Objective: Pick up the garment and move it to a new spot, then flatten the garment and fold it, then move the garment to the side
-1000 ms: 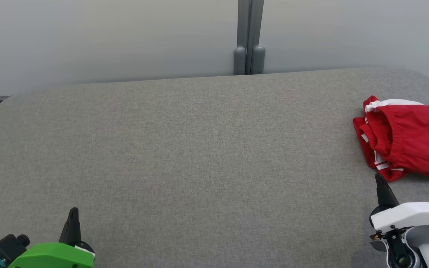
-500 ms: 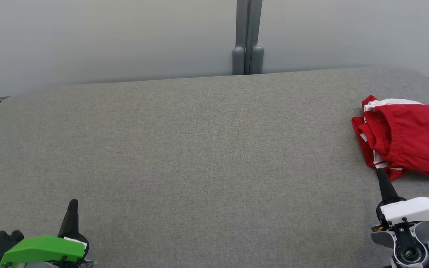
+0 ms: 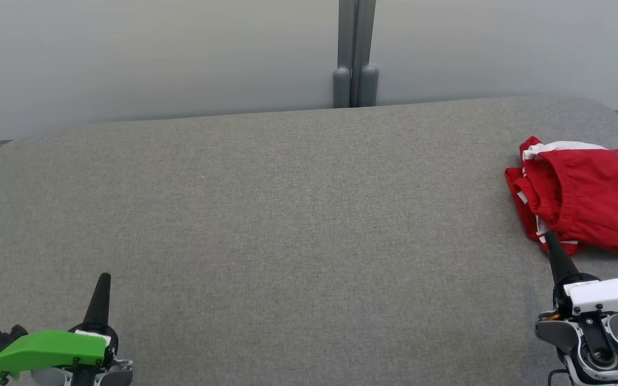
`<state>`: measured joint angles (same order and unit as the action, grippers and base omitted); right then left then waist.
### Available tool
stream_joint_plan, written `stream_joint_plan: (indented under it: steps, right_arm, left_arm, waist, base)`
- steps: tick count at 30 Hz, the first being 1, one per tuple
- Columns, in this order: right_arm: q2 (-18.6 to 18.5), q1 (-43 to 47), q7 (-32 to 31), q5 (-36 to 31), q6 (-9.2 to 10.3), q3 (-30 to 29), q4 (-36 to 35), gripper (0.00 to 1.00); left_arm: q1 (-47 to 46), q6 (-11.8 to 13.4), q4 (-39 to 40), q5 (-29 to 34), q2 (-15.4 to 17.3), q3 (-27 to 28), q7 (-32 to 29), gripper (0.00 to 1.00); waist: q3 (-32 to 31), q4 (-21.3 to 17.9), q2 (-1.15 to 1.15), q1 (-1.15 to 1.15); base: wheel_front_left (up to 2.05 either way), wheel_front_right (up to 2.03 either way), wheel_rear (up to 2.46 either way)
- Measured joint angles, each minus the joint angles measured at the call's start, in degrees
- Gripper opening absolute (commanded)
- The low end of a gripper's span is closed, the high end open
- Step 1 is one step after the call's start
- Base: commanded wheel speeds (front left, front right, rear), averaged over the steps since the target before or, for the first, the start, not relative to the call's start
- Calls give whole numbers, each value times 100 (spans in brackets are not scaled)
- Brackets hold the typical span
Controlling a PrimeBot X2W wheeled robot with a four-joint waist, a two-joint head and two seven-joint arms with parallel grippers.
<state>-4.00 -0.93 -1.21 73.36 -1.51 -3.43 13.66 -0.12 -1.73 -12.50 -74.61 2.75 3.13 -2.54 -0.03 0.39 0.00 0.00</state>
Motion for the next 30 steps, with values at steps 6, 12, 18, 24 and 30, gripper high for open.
stream_joint_plan:
  steps: [6, 12, 18, 24, 30]
  right_arm:
    - [37, -32, -112, 387, -49, -81, -5, 0]
    - [65, -119, -247, 903, -115, -213, -26, 0]
    - [126, -157, -375, 1376, -203, -326, -32, 0]
    - [178, -222, -491, 1816, -255, -415, -49, 0]
    - [180, -222, -491, 1839, -261, -426, -56, 0]
  left_arm:
    - [-31, -64, -5, -349, -7, 36, -94, 0]
    - [-155, -146, -14, -817, -16, 78, -202, 0]
    - [-181, -225, -27, -1222, -33, 131, -305, 0]
    - [-349, -280, -36, -1638, -44, 204, -403, 0]
    - [-352, -280, -36, -1701, -60, 205, -404, 0]
  waist:
    - [0, -8, 0, 0]
    - [0, -20, 0, 0]
    - [0, -30, 0, 0]
    - [0, -39, 0, 0]
    - [0, -39, 0, 0]
  base:
    - [0, 0, 0]
    - [0, 0, 0]
    - [0, 0, 0]
    - [0, 0, 0]
    - [0, 0, 0]
